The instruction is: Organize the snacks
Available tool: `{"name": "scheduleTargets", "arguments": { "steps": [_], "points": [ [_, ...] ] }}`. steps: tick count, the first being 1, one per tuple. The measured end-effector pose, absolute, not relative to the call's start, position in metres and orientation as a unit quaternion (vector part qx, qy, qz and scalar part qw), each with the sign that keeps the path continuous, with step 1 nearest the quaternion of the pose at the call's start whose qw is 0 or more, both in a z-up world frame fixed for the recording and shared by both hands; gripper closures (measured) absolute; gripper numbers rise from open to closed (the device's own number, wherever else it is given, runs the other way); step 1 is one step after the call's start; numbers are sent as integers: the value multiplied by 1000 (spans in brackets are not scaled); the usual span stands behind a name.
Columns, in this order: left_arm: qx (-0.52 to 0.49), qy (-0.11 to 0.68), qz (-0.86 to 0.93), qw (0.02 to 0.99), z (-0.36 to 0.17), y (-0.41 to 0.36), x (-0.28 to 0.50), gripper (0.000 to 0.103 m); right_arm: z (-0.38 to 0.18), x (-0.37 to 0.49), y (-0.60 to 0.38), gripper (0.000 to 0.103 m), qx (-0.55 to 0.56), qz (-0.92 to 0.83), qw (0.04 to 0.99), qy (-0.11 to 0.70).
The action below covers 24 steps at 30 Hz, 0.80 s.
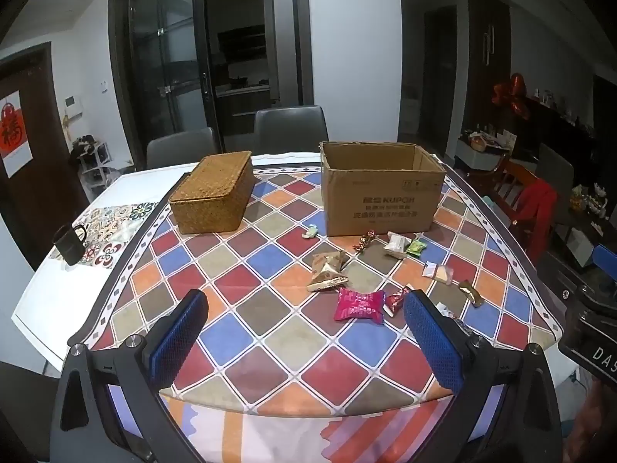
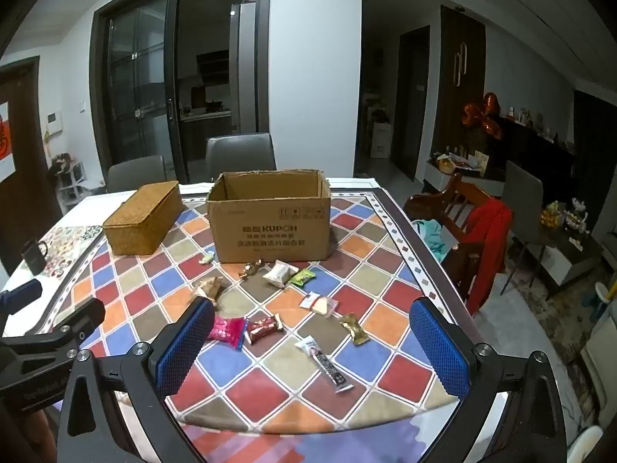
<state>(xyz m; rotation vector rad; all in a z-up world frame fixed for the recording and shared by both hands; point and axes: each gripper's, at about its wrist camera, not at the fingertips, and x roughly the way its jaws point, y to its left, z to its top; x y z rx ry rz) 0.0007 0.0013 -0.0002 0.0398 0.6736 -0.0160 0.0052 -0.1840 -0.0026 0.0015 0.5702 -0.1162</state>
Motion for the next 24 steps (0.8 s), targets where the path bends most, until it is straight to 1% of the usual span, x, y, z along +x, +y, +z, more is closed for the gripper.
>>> {"name": "scheduleTargets", "arguments": {
  "steps": [9, 14, 24],
  "points": [
    [20, 326, -9, 945, -1, 3, 0, 0, -1, 4, -185, 0, 2, -57, 958, 282],
    [19, 332, -14, 943, -4, -12, 5, 0, -1, 4, -184, 0, 1, -58, 958, 281],
    [12, 326, -17, 945, -2, 1, -1, 0, -1, 3, -184, 0, 1, -58, 958, 279]
  ]
}}
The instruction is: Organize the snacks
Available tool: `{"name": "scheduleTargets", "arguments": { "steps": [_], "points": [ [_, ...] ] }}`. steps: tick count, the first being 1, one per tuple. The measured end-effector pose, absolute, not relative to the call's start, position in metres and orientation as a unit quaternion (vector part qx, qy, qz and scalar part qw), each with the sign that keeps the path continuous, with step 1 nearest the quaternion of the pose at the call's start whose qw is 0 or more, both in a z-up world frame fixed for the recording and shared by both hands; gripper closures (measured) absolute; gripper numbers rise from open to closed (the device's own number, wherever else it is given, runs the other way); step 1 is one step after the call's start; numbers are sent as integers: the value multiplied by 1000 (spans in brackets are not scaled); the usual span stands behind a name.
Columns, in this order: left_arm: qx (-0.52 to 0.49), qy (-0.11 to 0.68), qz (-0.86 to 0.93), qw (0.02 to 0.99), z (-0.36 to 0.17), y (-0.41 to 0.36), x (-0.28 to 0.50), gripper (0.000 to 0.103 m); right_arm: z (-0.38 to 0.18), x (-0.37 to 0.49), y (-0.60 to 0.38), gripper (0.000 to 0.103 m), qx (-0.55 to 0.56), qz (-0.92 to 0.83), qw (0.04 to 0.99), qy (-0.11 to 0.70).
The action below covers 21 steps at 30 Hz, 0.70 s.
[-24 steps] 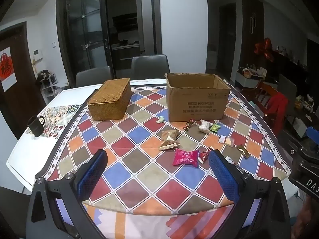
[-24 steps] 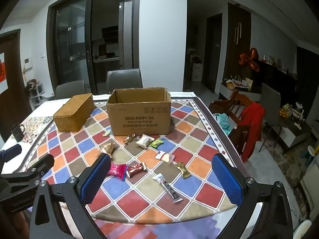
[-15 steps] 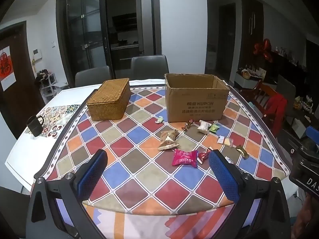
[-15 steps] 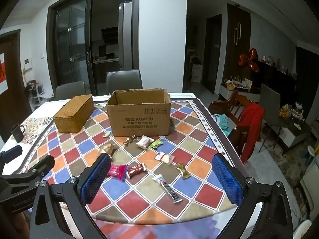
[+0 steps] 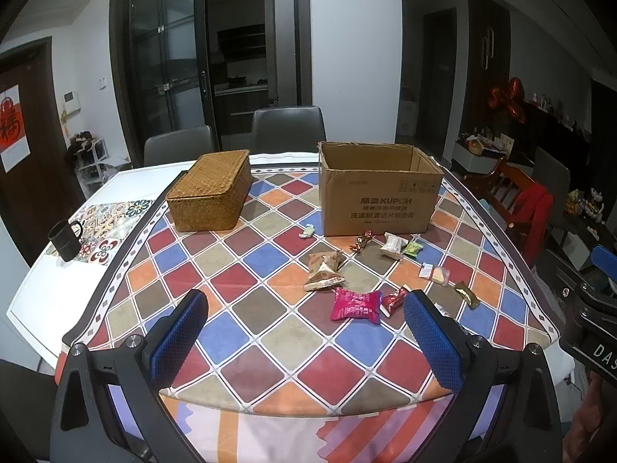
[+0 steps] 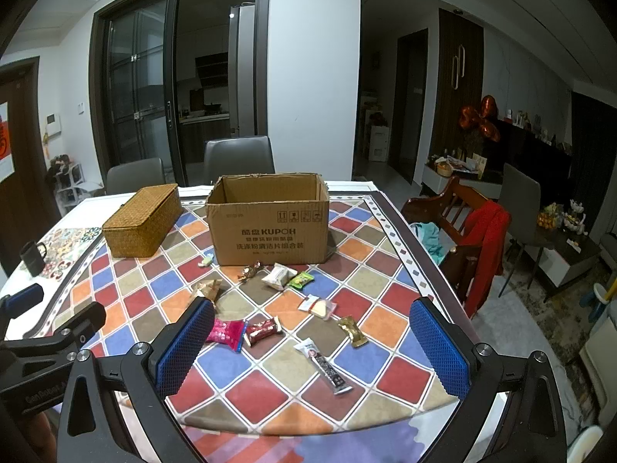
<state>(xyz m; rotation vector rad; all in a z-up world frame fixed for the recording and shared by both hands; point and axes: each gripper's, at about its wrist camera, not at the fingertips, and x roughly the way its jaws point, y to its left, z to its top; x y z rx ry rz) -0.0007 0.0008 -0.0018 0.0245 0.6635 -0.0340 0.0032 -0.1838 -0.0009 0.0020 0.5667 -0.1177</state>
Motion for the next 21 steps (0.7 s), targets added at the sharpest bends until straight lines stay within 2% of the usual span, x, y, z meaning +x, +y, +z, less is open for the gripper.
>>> {"name": "scheduleTargets", "arguments": {
  "steps": [21],
  "points": [
    [13, 325, -15, 945, -3, 1, -1, 0, -1, 4, -183, 0, 0, -58, 958, 279]
  ]
}}
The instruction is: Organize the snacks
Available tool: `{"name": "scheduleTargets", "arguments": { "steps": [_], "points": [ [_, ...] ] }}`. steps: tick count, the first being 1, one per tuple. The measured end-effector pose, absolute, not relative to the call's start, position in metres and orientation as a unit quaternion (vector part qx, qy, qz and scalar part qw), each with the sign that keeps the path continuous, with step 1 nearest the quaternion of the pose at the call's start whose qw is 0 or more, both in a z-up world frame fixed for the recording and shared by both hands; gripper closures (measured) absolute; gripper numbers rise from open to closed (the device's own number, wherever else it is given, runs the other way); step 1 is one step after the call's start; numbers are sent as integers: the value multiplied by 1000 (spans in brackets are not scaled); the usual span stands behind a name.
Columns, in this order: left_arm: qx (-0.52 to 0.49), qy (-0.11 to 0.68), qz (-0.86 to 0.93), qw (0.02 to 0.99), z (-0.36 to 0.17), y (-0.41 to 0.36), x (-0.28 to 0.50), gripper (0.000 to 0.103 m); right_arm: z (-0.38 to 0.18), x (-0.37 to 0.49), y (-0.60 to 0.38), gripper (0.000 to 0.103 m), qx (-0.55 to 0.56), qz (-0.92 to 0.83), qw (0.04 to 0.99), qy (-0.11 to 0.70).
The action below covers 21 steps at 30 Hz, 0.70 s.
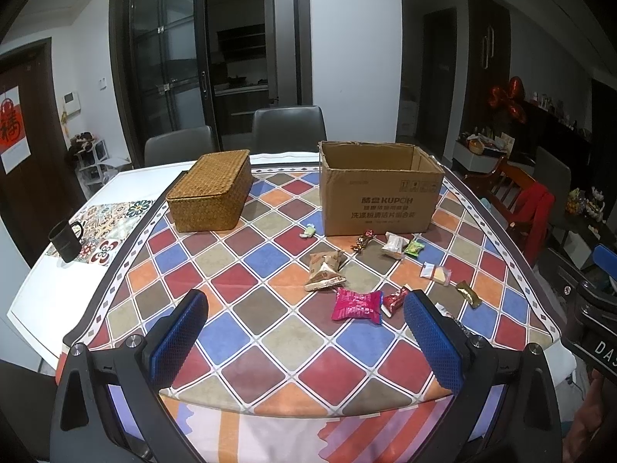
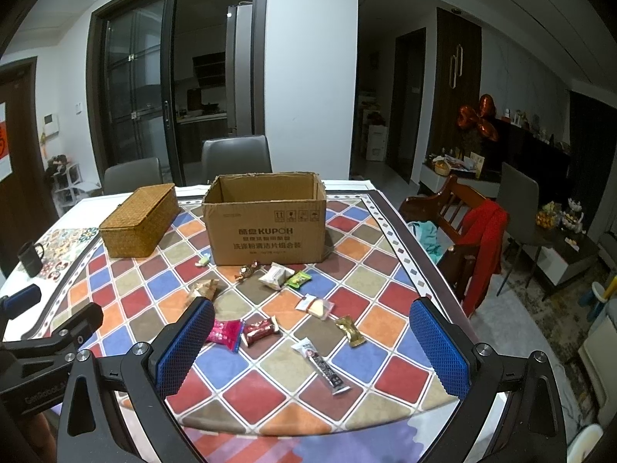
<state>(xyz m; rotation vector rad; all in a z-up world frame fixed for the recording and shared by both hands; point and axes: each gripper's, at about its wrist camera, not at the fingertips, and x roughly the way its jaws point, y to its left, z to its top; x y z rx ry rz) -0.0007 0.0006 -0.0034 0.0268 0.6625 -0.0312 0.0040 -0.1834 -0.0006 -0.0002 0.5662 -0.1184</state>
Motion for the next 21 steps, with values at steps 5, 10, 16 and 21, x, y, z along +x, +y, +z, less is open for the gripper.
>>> {"name": "scheduleTargets", "arguments": {
  "steps": [5, 10, 16, 21],
  "points": [
    [13, 326, -16, 945, -3, 0, 0, 0, 0, 4, -183, 0, 0, -59, 959, 279],
    [14, 326, -15, 945, -4, 0, -1, 0, 0, 4, -184, 0, -1, -59, 958, 280],
    [13, 326, -14, 945, -4, 0, -1, 0, -1, 5, -180, 0, -1, -59, 958, 279],
    [14, 326, -14, 945, -4, 0, 0, 0, -3, 6, -177, 0, 0, -60, 958, 280]
  ]
}}
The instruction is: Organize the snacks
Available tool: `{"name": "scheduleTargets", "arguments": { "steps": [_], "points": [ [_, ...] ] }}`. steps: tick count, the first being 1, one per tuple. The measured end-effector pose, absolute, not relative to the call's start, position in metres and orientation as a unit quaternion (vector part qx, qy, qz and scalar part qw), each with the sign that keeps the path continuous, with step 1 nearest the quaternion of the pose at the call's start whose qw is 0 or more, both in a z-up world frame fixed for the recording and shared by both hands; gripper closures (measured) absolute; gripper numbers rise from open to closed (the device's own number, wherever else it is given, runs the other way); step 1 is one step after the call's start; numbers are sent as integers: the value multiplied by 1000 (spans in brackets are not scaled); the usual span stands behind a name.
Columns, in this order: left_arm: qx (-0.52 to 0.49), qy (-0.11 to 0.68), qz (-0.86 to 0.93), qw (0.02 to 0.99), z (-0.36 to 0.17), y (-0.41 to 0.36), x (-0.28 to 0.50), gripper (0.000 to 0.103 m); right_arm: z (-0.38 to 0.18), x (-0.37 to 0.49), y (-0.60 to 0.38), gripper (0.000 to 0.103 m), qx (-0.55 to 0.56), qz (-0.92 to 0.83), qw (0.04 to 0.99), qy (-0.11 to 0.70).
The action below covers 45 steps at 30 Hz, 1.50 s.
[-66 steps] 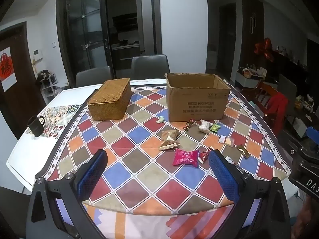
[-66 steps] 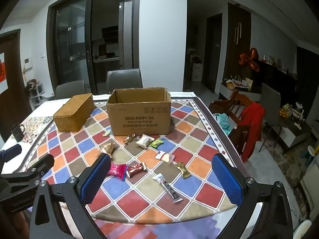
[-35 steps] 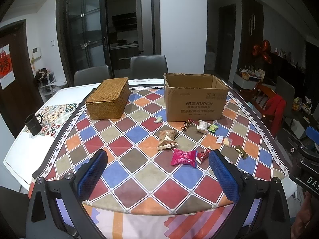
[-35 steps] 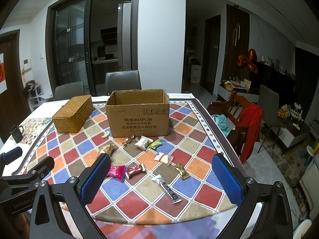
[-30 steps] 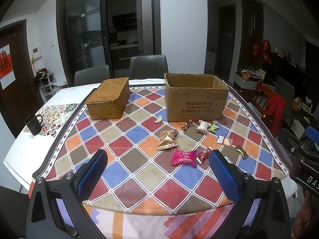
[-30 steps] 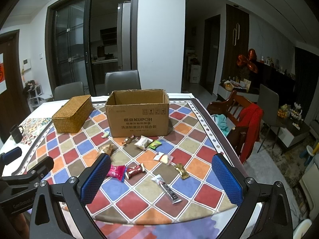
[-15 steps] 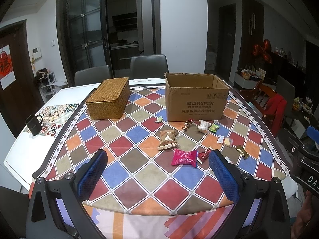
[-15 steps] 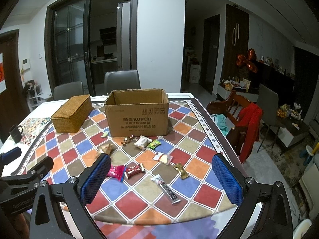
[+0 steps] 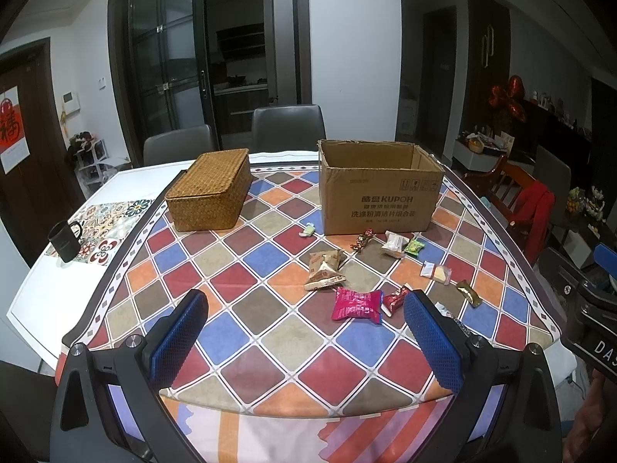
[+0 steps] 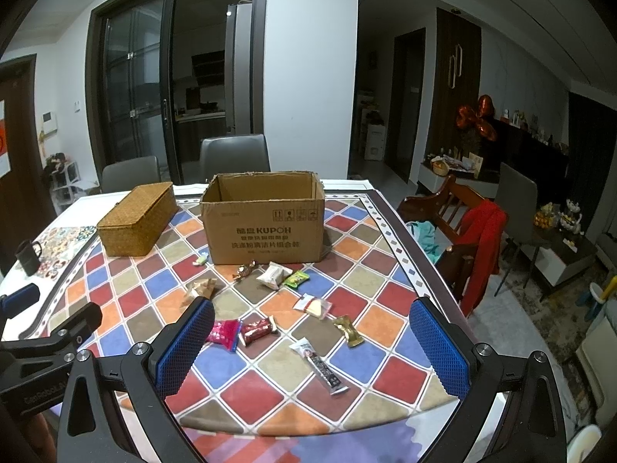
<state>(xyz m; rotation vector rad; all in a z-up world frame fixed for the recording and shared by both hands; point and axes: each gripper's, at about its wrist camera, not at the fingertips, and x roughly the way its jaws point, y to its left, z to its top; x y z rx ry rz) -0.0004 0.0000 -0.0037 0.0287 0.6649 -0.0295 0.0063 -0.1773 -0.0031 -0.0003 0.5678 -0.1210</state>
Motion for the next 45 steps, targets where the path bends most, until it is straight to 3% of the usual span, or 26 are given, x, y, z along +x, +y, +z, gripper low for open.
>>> {"name": "scheduleTargets", "arguments": {
  "steps": [45],
  "points": [
    [19, 335, -18, 942, -13, -2, 9, 0, -6, 10, -189, 0, -2, -62, 956, 286]
  ]
}}
